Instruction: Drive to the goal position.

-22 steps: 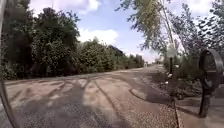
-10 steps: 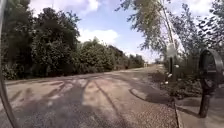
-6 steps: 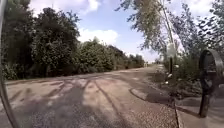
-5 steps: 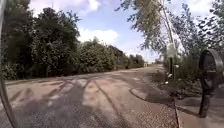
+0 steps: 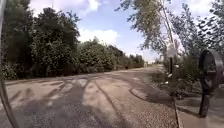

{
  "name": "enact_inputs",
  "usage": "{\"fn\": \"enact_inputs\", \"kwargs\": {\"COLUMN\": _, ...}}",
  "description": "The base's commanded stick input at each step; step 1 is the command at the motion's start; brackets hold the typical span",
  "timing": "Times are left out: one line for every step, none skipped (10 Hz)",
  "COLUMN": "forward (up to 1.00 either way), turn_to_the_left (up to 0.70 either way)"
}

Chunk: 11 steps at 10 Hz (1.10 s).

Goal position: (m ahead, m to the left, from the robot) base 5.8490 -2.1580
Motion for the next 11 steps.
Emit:
{"fn": "enact_inputs", "kwargs": {"forward": 0.04, "turn_to_the_left": 0.0}}
{"fn": "enact_inputs", "kwargs": {"forward": 0.04, "turn_to_the_left": 0.0}}
{"fn": "enact_inputs", "kwargs": {"forward": 0.04, "turn_to_the_left": 0.0}}
{"fn": "enact_inputs", "kwargs": {"forward": 0.04, "turn_to_the_left": 0.0}}
{"fn": "enact_inputs", "kwargs": {"forward": 0.04, "turn_to_the_left": 0.0}}
{"fn": "enact_inputs", "kwargs": {"forward": 0.04, "turn_to_the_left": 0.0}}
{"fn": "enact_inputs", "kwargs": {"forward": 0.04, "turn_to_the_left": 0.0}}
{"fn": "enact_inputs", "kwargs": {"forward": 0.04, "turn_to_the_left": 0.0}}
{"fn": "enact_inputs", "kwargs": {"forward": 0.04, "turn_to_the_left": 0.0}}
{"fn": "enact_inputs", "kwargs": {"forward": 0.04, "turn_to_the_left": 0.0}}
{"fn": "enact_inputs", "kwargs": {"forward": 0.04, "turn_to_the_left": 0.0}}
